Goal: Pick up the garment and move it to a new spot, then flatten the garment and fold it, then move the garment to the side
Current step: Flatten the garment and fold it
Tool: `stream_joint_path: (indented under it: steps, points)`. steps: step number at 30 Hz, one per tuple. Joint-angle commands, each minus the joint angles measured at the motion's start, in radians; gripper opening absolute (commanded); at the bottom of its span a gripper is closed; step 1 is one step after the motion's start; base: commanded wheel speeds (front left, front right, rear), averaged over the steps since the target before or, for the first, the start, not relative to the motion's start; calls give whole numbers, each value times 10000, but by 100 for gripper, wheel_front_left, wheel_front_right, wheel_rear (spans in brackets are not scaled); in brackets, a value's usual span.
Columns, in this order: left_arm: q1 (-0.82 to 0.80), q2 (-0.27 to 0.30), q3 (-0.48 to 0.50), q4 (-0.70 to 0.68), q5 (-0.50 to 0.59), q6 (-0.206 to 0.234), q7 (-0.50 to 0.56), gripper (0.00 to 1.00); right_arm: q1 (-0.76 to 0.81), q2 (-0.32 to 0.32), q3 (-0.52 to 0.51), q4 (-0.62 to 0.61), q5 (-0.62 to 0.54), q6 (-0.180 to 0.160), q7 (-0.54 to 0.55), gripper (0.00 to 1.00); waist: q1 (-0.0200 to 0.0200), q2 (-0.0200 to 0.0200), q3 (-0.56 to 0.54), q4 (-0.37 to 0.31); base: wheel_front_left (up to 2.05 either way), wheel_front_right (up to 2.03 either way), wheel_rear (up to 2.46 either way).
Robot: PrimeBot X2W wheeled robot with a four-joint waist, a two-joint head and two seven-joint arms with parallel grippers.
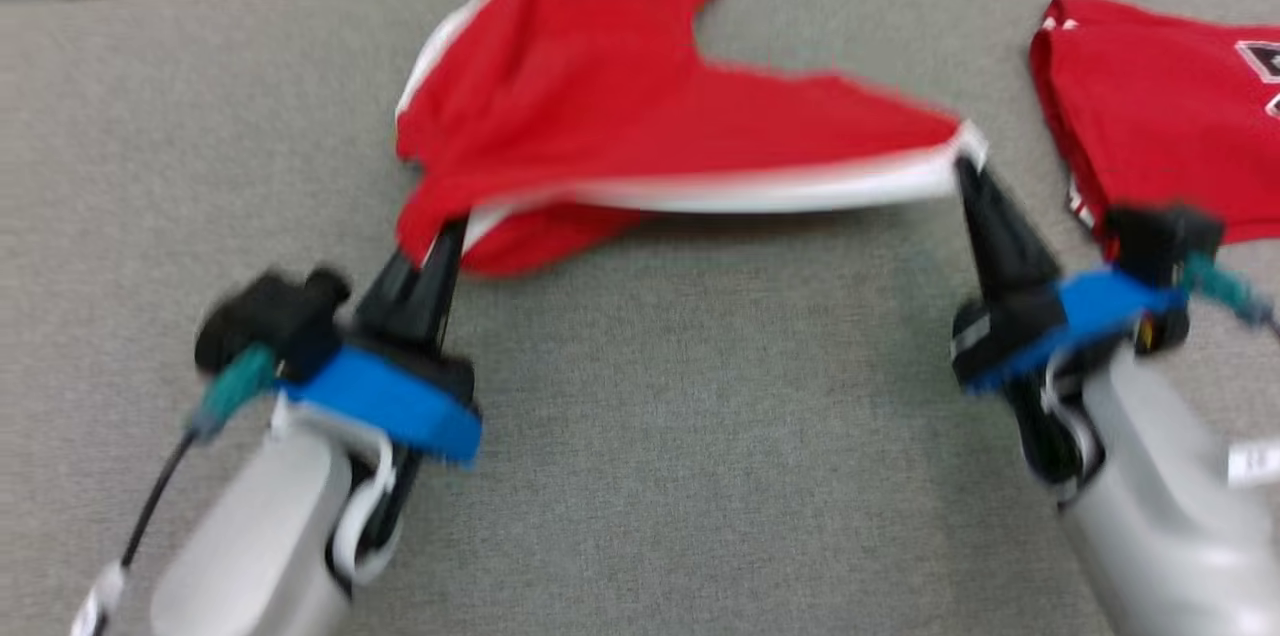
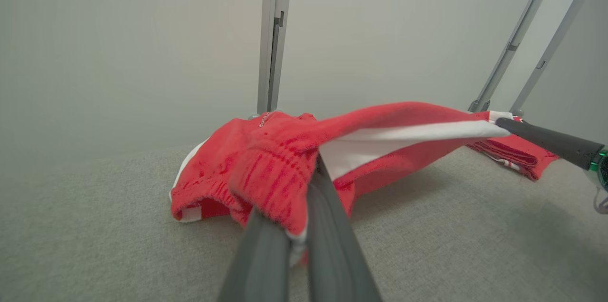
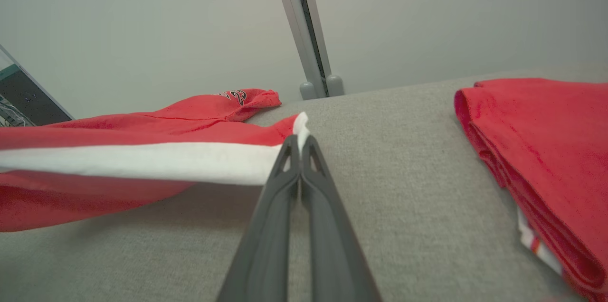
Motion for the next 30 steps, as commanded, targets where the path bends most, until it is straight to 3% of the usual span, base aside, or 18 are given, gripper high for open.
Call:
stream_joint_path:
  steps: [1, 8, 18, 24, 30]
  points:
    - [297, -60, 198, -158, -173, 58, -46, 0, 409, -13, -14, -121, 79, 3, -40, 0, 3, 2, -172, -111, 0, 0, 0]
    - [3423, 47, 611, -1413, 151, 313, -49, 0, 3988, -129, -1021, -1983, 279, -6, 235, 0, 3, 2, -912, 108, 0, 0, 0]
    - [5498, 524, 828, -2518, 308, 488, 41, 0, 7413, 1045, -2762, -5485, -795, -8, 1862, 0, 3, 2, -1521, 337, 0, 0, 0]
    - [5077, 274, 655, -2595, 409, 369, 34, 0, 7071, 1383, -3422, -6356, -1423, -8, 2521, 0, 3, 2, -1583, 476, 0, 0, 0]
    - [4095, -54, 337, -2061, 737, -39, -1, 0, 5060, 1024, -3040, -5752, -1989, 1, 2647, 0, 3, 2, -1323, 712, 0, 0, 0]
